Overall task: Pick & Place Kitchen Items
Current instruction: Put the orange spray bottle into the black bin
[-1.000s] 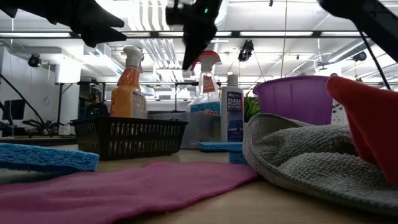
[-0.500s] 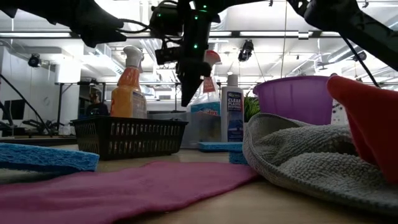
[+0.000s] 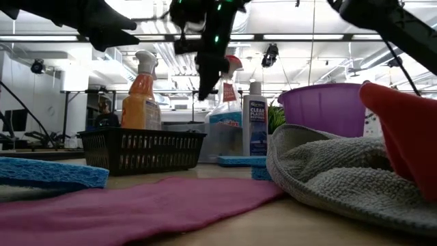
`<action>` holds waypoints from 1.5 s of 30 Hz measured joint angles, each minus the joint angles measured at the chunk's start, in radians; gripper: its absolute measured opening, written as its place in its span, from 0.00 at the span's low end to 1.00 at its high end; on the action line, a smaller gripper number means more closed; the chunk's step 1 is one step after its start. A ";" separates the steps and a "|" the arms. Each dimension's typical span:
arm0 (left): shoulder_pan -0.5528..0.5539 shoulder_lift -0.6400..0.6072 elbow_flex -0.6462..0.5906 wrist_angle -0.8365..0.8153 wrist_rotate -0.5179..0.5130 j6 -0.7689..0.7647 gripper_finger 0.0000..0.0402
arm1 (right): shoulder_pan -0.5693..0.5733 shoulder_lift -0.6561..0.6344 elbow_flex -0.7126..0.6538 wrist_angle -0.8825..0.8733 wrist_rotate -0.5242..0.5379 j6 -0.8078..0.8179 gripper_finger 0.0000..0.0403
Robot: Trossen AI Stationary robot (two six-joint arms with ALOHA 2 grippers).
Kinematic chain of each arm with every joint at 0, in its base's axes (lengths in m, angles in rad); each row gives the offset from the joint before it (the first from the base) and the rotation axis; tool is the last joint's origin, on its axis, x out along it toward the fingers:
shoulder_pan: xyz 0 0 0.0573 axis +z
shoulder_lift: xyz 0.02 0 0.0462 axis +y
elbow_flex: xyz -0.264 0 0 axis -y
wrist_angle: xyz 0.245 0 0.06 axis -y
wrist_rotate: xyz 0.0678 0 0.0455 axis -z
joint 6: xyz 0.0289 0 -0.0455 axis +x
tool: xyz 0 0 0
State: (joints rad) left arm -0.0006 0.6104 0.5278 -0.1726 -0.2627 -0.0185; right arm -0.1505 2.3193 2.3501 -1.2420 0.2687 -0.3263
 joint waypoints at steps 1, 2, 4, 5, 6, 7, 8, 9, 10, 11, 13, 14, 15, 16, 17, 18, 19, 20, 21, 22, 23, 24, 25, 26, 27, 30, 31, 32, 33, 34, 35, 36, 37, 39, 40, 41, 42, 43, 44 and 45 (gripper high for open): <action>0.000 0.000 0.000 0.000 0.000 0.000 0.78 | 0.000 -0.016 0.000 0.000 0.000 -0.002 0.04; 0.000 0.000 0.000 0.000 0.000 0.000 0.78 | 0.000 -0.037 0.000 0.004 0.000 -0.004 0.04; 0.000 0.000 0.000 -0.001 0.000 0.000 0.78 | 0.000 -0.077 0.000 0.007 -0.006 -0.011 0.04; 0.000 0.000 0.000 0.000 0.000 0.000 0.78 | 0.000 -0.099 0.000 0.007 -0.016 -0.013 0.04; 0.000 0.000 0.000 -0.001 0.000 0.000 0.78 | 0.000 -0.119 0.000 0.008 -0.030 -0.017 0.04; 0.000 0.000 0.000 0.000 0.000 0.001 0.78 | 0.000 -0.143 0.000 0.010 -0.043 -0.022 0.04; 0.000 0.000 0.000 0.000 0.000 0.001 0.78 | 0.000 -0.165 0.000 0.010 -0.055 -0.028 0.04; 0.000 0.000 0.000 -0.001 0.000 0.001 0.78 | -0.002 -0.186 0.000 0.010 -0.063 -0.033 0.04; 0.000 0.000 0.000 0.000 0.000 0.001 0.78 | -0.003 -0.204 0.000 0.010 -0.072 -0.038 0.04; 0.000 0.000 0.000 0.000 0.000 0.001 0.78 | -0.004 -0.222 0.000 0.011 -0.083 -0.043 0.04; 0.000 0.000 0.000 0.000 -0.001 -0.001 0.78 | -0.009 -0.250 0.000 0.019 -0.098 -0.049 0.04; 0.000 0.000 0.000 0.006 -0.011 -0.003 0.78 | -0.010 -0.263 0.000 0.029 -0.109 -0.052 0.04; 0.000 0.000 0.000 0.015 -0.024 -0.007 0.78 | -0.011 -0.273 0.000 0.041 -0.116 -0.053 0.04; 0.000 0.000 0.000 0.024 -0.045 -0.016 0.78 | -0.011 -0.285 0.000 0.054 -0.125 -0.053 0.04; 0.000 0.000 0.000 0.034 -0.069 -0.025 0.78 | -0.012 -0.294 0.000 0.066 -0.135 -0.053 0.04; 0.000 0.000 0.001 0.043 -0.098 -0.035 0.78 | -0.013 -0.301 0.000 0.081 -0.138 -0.047 0.04; 0.000 0.000 0.001 0.052 -0.126 -0.045 0.78 | -0.013 -0.309 0.000 0.098 -0.139 -0.037 0.04; 0.000 0.000 0.001 0.062 -0.152 -0.056 0.78 | -0.013 -0.311 0.001 0.110 -0.140 -0.027 0.04; 0.000 0.000 0.001 0.071 -0.176 -0.067 0.78 | -0.014 -0.313 0.001 0.116 -0.139 -0.017 0.04; 0.000 0.000 0.001 0.077 -0.196 -0.080 0.78 | -0.016 -0.314 0.001 0.118 -0.139 -0.010 0.05; 0.000 0.000 0.005 0.077 -0.216 -0.084 0.78 | -0.018 -0.314 0.001 0.118 -0.139 -0.003 0.05; 0.000 0.000 0.013 0.070 -0.235 -0.090 0.78 | -0.020 -0.314 0.001 0.118 -0.139 0.005 0.05; 0.000 0.001 0.022 0.067 -0.253 -0.095 0.78 | -0.023 -0.314 0.001 0.118 -0.139 0.009 0.05; 0.000 0.000 0.033 0.061 -0.273 -0.100 0.78 | -0.026 -0.314 0.001 0.118 -0.139 0.013 0.05; 0.000 0.000 0.044 0.053 -0.293 -0.106 0.78 | -0.029 -0.311 0.001 0.120 -0.139 0.015 0.07; 0.000 0.001 0.088 -0.007 -0.346 -0.109 0.78 | -0.036 -0.307 0.000 0.132 -0.139 0.016 0.16; 0.000 0.002 0.106 -0.030 -0.364 -0.110 0.78 | -0.037 -0.303 0.000 0.145 -0.139 0.016 0.21; 0.000 0.002 0.122 -0.056 -0.381 -0.110 0.78 | -0.038 -0.300 0.000 0.164 -0.139 0.014 0.26; 0.000 0.002 0.134 -0.085 -0.397 -0.110 0.78 | -0.038 -0.300 0.000 0.182 -0.139 0.013 0.32; 0.000 0.002 0.144 -0.112 -0.407 -0.112 0.78 | -0.038 -0.300 0.000 0.192 -0.139 0.010 0.37; 0.000 0.002 0.152 -0.133 -0.418 -0.121 0.78 | -0.038 -0.300 0.000 0.202 -0.139 0.007 0.43; 0.000 0.003 0.159 -0.154 -0.430 -0.134 0.78 | -0.038 -0.300 0.000 0.212 -0.140 0.003 0.49; 0.000 0.003 0.164 -0.173 -0.443 -0.153 0.78 | -0.038 -0.300 0.000 0.216 -0.151 -0.003 0.55; 0.000 0.003 0.169 -0.198 -0.459 -0.195 0.78 | -0.038 -0.300 0.000 0.224 -0.197 -0.011 0.66; 0.001 0.003 0.169 -0.204 -0.463 -0.214 0.78 | -0.039 -0.300 0.000 0.234 -0.225 -0.007 0.70; 0.003 0.003 0.169 -0.212 -0.463 -0.232 0.78 | -0.041 -0.299 0.000 0.247 -0.254 0.003 0.74; 0.005 0.003 0.169 -0.219 -0.463 -0.246 0.78 | -0.041 -0.298 0.000 0.262 -0.278 0.011 0.77; 0.008 0.003 0.169 -0.226 -0.463 -0.258 0.78 | -0.041 -0.294 0.000 0.283 -0.297 0.017 0.79; 0.013 0.004 0.170 -0.233 -0.463 -0.270 0.78 | -0.040 -0.290 0.000 0.306 -0.313 0.019 0.81; 0.019 0.010 0.175 -0.241 -0.463 -0.282 0.78 | -0.040 -0.285 0.000 0.331 -0.328 0.020 0.82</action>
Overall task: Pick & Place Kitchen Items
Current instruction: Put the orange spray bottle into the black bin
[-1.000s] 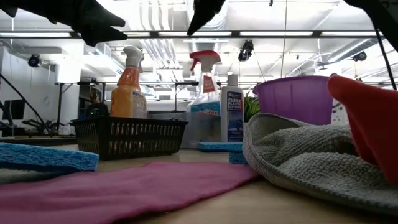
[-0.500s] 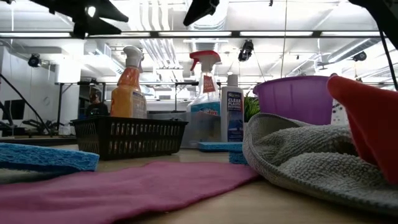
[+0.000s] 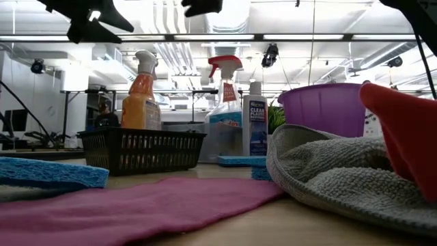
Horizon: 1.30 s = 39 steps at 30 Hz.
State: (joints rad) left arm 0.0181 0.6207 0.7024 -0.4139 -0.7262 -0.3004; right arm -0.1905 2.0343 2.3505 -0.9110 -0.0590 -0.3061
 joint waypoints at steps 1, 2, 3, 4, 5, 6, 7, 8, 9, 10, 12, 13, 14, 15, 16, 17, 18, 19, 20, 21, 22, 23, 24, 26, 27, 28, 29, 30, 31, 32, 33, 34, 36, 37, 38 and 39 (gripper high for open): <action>0.006 0.008 0.007 -0.007 0.000 -0.011 0.78 | 0.003 0.006 -0.003 0.033 -0.016 0.000 0.83; 0.013 0.019 0.011 -0.011 0.000 -0.014 0.78 | 0.005 0.010 -0.008 0.075 -0.028 0.000 0.83; 0.021 0.035 0.017 -0.014 0.000 -0.015 0.78 | 0.008 0.012 -0.018 0.123 -0.036 0.000 0.83; 0.030 0.053 0.023 -0.014 0.000 -0.015 0.78 | 0.011 0.012 -0.028 0.172 -0.042 -0.001 0.83; 0.041 0.075 0.032 -0.019 0.003 -0.019 0.78 | 0.013 0.012 -0.040 0.226 -0.049 -0.005 0.83; 0.052 0.098 0.045 -0.037 0.008 -0.023 0.78 | 0.014 0.012 -0.052 0.279 -0.058 -0.006 0.83; 0.064 0.121 0.061 -0.065 0.011 -0.027 0.78 | 0.014 0.009 -0.064 0.327 -0.072 -0.006 0.83; 0.076 0.147 0.082 -0.100 0.011 -0.035 0.78 | 0.014 0.009 -0.073 0.366 -0.088 -0.003 0.83; 0.084 0.167 0.106 -0.138 0.011 -0.044 0.78 | 0.013 0.009 -0.082 0.404 -0.109 0.002 0.83; 0.090 0.184 0.129 -0.176 0.011 -0.049 0.78 | 0.012 0.009 -0.091 0.441 -0.135 0.009 0.83; 0.093 0.208 0.173 -0.242 0.011 -0.049 0.78 | 0.012 0.009 -0.124 0.539 -0.204 0.025 0.83; 0.093 0.214 0.189 -0.261 0.011 -0.047 0.78 | 0.014 0.008 -0.147 0.598 -0.240 0.036 0.83; 0.093 0.216 0.203 -0.278 0.012 -0.039 0.78 | 0.017 0.008 -0.171 0.663 -0.270 0.046 0.83; 0.092 0.215 0.214 -0.291 0.011 -0.025 0.78 | 0.019 0.008 -0.198 0.733 -0.293 0.061 0.83; 0.092 0.211 0.221 -0.296 0.011 -0.006 0.78 | 0.023 0.008 -0.232 0.814 -0.307 0.072 0.83; 0.092 0.204 0.225 -0.299 0.011 0.011 0.78 | 0.025 0.008 -0.273 0.905 -0.317 0.088 0.83; 0.092 0.194 0.225 -0.304 0.011 0.030 0.78 | 0.027 0.008 -0.316 1.008 -0.326 0.104 0.83; 0.092 0.183 0.225 -0.306 0.011 0.046 0.78 | 0.028 0.008 -0.359 1.111 -0.329 0.126 0.83; 0.092 0.171 0.225 -0.305 0.012 0.060 0.78 | 0.029 0.008 -0.409 1.231 -0.329 0.150 0.83; 0.092 0.159 0.224 -0.305 0.013 0.066 0.78 | 0.031 0.008 -0.457 1.356 -0.329 0.173 0.83; 0.092 0.146 0.221 -0.304 0.017 0.069 0.78 | 0.033 0.008 -0.503 1.472 -0.328 0.192 0.83; 0.092 0.134 0.217 -0.301 0.026 0.069 0.78 | 0.037 0.008 -0.555 1.596 -0.326 0.212 0.83; 0.092 0.122 0.210 -0.289 0.037 0.071 0.78 | 0.040 0.007 -0.601 1.704 -0.321 0.229 0.83; 0.092 0.105 0.192 -0.270 0.073 0.073 0.78 | 0.051 0.007 -0.691 1.868 -0.303 0.244 0.83; 0.092 0.099 0.184 -0.259 0.095 0.073 0.78 | 0.056 0.007 -0.730 1.920 -0.295 0.243 0.83; 0.092 0.098 0.178 -0.252 0.116 0.073 0.78 | 0.059 0.004 -0.766 1.950 -0.286 0.238 0.83; 0.093 0.101 0.174 -0.251 0.128 0.068 0.78 | 0.063 -0.002 -0.798 1.959 -0.272 0.222 0.83; 0.093 0.108 0.173 -0.251 0.131 0.061 0.78 | 0.065 -0.010 -0.829 1.960 -0.254 0.200 0.83; 0.094 0.115 0.173 -0.248 0.130 0.055 0.78 | 0.069 -0.025 -0.860 1.959 -0.230 0.177 0.83; 0.094 0.122 0.172 -0.247 0.116 0.043 0.78 | 0.072 -0.041 -0.891 1.962 -0.210 0.153 0.83; 0.094 0.130 0.172 -0.246 0.089 0.025 0.78 | 0.077 -0.060 -0.922 1.963 -0.184 0.132 0.83; 0.094 0.137 0.172 -0.243 0.052 0.008 0.78 | 0.082 -0.082 -0.954 1.965 -0.162 0.111 0.83; 0.094 0.148 0.172 -0.242 -0.018 -0.004 0.78 | 0.095 -0.134 -1.023 1.963 -0.135 0.079 0.83; 0.094 0.150 0.172 -0.242 -0.045 -0.003 0.78 | 0.102 -0.162 -1.057 1.962 -0.130 0.063 0.83; 0.094 0.150 0.172 -0.242 -0.058 -0.003 0.78 | 0.110 -0.196 -1.095 1.960 -0.116 0.049 0.83; 0.094 0.149 0.172 -0.241 -0.060 -0.003 0.78 | 0.117 -0.231 -1.133 1.945 -0.106 0.034 0.83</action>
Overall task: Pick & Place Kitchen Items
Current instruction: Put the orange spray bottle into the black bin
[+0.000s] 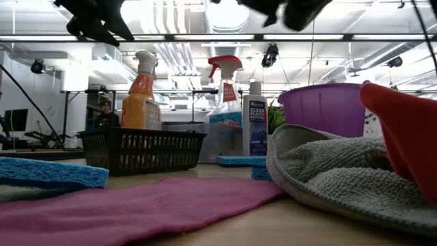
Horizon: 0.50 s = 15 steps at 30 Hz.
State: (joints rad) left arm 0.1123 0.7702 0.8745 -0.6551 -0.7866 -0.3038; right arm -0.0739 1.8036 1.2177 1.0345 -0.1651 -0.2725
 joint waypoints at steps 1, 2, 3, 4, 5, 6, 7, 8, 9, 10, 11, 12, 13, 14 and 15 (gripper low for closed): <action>0.000 -0.001 0.000 0.000 0.000 0.000 0.78 | 0.006 -0.036 -0.032 -0.017 0.015 -0.014 0.83; 0.000 -0.001 0.000 0.001 0.003 0.000 0.78 | 0.010 -0.077 -0.067 -0.050 0.027 -0.025 0.83; 0.000 0.000 0.001 0.002 0.019 -0.004 0.78 | 0.013 -0.114 -0.098 -0.086 0.041 -0.032 0.83; 0.002 0.000 0.003 0.001 0.042 -0.012 0.78 | 0.017 -0.153 -0.128 -0.132 0.055 -0.035 0.83; 0.005 0.006 0.007 0.004 0.067 -0.026 0.78 | 0.021 -0.189 -0.157 -0.177 0.068 -0.035 0.83; 0.008 0.012 0.011 0.015 0.093 -0.040 0.78 | 0.025 -0.223 -0.184 -0.222 0.082 -0.033 0.83; 0.012 0.018 0.015 0.022 0.120 -0.053 0.78 | 0.029 -0.255 -0.212 -0.258 0.096 -0.029 0.83; 0.018 0.030 0.019 0.028 0.149 -0.063 0.78 | 0.034 -0.284 -0.236 -0.288 0.105 -0.021 0.83; 0.025 0.043 0.027 0.032 0.176 -0.069 0.78 | 0.038 -0.311 -0.260 -0.309 0.116 -0.012 0.83; 0.034 0.059 0.037 0.036 0.198 -0.075 0.78 | 0.043 -0.339 -0.284 -0.325 0.123 0.000 0.83; 0.044 0.077 0.051 0.035 0.211 -0.084 0.78 | 0.046 -0.363 -0.305 -0.337 0.128 0.010 0.83; 0.054 0.094 0.067 0.030 0.222 -0.089 0.78 | 0.051 -0.384 -0.324 -0.337 0.139 0.020 0.83; 0.067 0.113 0.085 0.020 0.227 -0.090 0.78 | 0.055 -0.406 -0.346 -0.339 0.146 0.030 0.83; 0.079 0.132 0.107 0.006 0.233 -0.090 0.78 | 0.058 -0.426 -0.367 -0.346 0.149 0.036 0.83; 0.093 0.152 0.131 -0.019 0.245 -0.091 0.78 | 0.061 -0.441 -0.381 -0.347 0.153 0.042 0.83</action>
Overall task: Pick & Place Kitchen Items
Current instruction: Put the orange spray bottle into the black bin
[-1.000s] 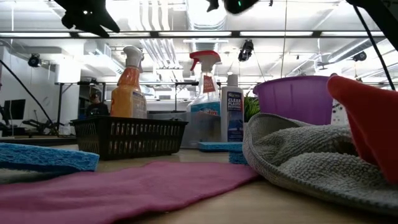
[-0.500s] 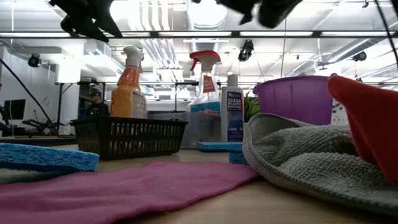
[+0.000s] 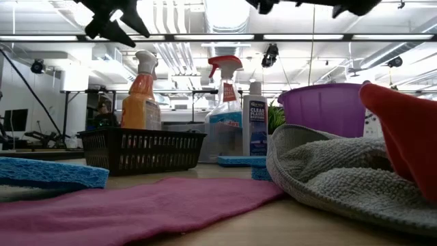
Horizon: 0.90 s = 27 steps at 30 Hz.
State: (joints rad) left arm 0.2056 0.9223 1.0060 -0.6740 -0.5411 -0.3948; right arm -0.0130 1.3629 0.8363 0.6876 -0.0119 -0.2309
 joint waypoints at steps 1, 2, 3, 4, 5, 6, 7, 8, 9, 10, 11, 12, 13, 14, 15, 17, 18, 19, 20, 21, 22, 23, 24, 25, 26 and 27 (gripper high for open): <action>0.015 0.021 0.027 -0.029 0.021 -0.003 0.78 | 0.004 -0.015 -0.014 -0.002 0.008 0.008 0.83; 0.031 0.041 0.053 -0.060 0.047 -0.008 0.78 | 0.007 -0.034 -0.030 -0.013 0.017 0.015 0.83; 0.045 0.062 0.079 -0.094 0.075 -0.017 0.78 | 0.010 -0.049 -0.041 -0.022 0.021 0.021 0.83; 0.059 0.082 0.101 -0.121 0.103 -0.025 0.78 | 0.014 -0.062 -0.049 -0.034 0.028 0.025 0.83; 0.074 0.104 0.122 -0.149 0.125 -0.031 0.78 | 0.016 -0.074 -0.057 -0.048 0.036 0.028 0.83; 0.085 0.126 0.144 -0.175 0.143 -0.036 0.78 | 0.019 -0.085 -0.062 -0.069 0.045 0.033 0.83; 0.098 0.148 0.165 -0.201 0.161 -0.046 0.78 | 0.023 -0.093 -0.067 -0.084 0.053 0.036 0.83; 0.108 0.171 0.185 -0.228 0.171 -0.049 0.78 | 0.025 -0.099 -0.071 -0.097 0.059 0.039 0.83; 0.117 0.191 0.206 -0.254 0.182 -0.052 0.78 | 0.028 -0.104 -0.074 -0.109 0.064 0.042 0.83; 0.126 0.210 0.224 -0.278 0.188 -0.052 0.78 | 0.031 -0.108 -0.075 -0.118 0.069 0.045 0.83; 0.131 0.227 0.241 -0.300 0.193 -0.054 0.78 | 0.035 -0.110 -0.075 -0.126 0.072 0.048 0.83; 0.135 0.242 0.256 -0.318 0.197 -0.059 0.78 | 0.037 -0.111 -0.075 -0.132 0.075 0.050 0.83; 0.140 0.257 0.270 -0.341 0.199 -0.060 0.78 | 0.040 -0.111 -0.075 -0.137 0.077 0.051 0.83; 0.144 0.269 0.282 -0.363 0.200 -0.066 0.78 | 0.043 -0.111 -0.075 -0.143 0.080 0.052 0.83; 0.147 0.281 0.293 -0.379 0.201 -0.071 0.78 | 0.044 -0.111 -0.075 -0.150 0.080 0.052 0.83; 0.151 0.297 0.306 -0.391 0.202 -0.079 0.78 | 0.049 -0.111 -0.075 -0.159 0.080 0.053 0.83; 0.152 0.302 0.306 -0.391 0.202 -0.079 0.78 | 0.051 -0.111 -0.075 -0.161 0.080 0.054 0.83; 0.154 0.307 0.305 -0.389 0.202 -0.083 0.78 | 0.052 -0.111 -0.075 -0.162 0.080 0.056 0.83; 0.155 0.314 0.305 -0.386 0.202 -0.086 0.78 | 0.054 -0.111 -0.075 -0.163 0.080 0.057 0.83; 0.157 0.322 0.305 -0.385 0.202 -0.086 0.78 | 0.055 -0.111 -0.075 -0.166 0.080 0.058 0.83; 0.160 0.330 0.305 -0.386 0.203 -0.086 0.78 | 0.055 -0.111 -0.075 -0.166 0.080 0.059 0.83; 0.162 0.337 0.304 -0.386 0.205 -0.087 0.78 | 0.055 -0.111 -0.075 -0.166 0.080 0.060 0.83; 0.165 0.345 0.304 -0.386 0.207 -0.087 0.78 | 0.056 -0.111 -0.075 -0.166 0.080 0.062 0.83; 0.168 0.352 0.304 -0.385 0.211 -0.089 0.78 | 0.056 -0.111 -0.075 -0.166 0.080 0.064 0.83; 0.172 0.360 0.304 -0.386 0.217 -0.092 0.78 | 0.056 -0.111 -0.075 -0.166 0.080 0.067 0.83; 0.177 0.366 0.304 -0.385 0.221 -0.096 0.78 | 0.056 -0.111 -0.075 -0.167 0.080 0.068 0.83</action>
State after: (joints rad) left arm 0.3823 1.2882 1.3098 -1.0592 -0.3204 -0.4907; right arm 0.0425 1.2518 0.7616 0.5210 0.0684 -0.1633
